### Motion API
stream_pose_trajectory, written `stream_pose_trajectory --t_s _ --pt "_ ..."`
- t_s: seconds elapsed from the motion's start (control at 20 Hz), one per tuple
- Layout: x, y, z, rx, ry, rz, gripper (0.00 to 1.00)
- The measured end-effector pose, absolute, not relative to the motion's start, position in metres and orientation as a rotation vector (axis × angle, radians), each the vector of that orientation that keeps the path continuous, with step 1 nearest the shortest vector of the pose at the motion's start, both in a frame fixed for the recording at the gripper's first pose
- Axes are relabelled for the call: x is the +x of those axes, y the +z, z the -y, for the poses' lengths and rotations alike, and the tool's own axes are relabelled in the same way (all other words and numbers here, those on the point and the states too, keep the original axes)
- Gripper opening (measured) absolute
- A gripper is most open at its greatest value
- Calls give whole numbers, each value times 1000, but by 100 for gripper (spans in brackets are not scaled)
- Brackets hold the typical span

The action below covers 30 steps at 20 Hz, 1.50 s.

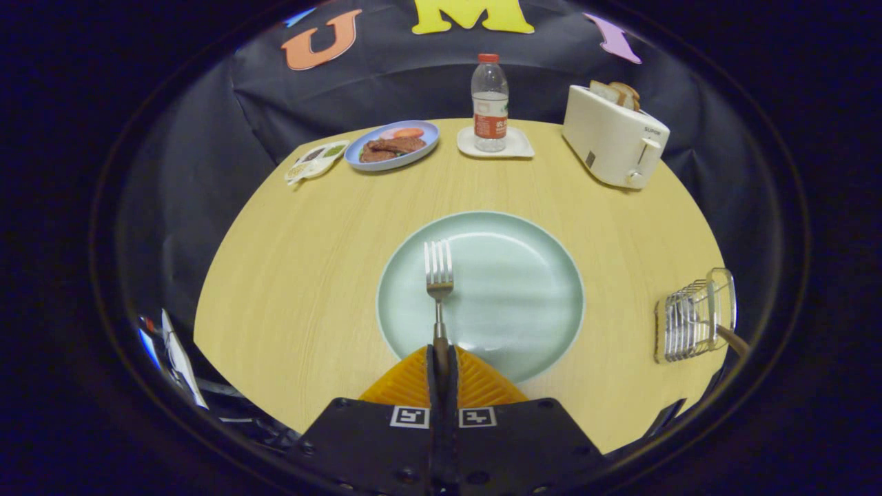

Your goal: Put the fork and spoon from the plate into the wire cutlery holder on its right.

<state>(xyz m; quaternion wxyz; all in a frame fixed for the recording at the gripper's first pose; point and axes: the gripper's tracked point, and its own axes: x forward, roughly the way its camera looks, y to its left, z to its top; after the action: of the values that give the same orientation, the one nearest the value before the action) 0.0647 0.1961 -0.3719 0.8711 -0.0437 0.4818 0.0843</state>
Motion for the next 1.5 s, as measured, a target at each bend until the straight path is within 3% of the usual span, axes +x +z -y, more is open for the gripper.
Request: stream_pose_trajectory --t_s 1.05,1.5 --pt "55 -281 29 -29 58 -935 1" --pt "45 -276 96 6 -9 -969 1"
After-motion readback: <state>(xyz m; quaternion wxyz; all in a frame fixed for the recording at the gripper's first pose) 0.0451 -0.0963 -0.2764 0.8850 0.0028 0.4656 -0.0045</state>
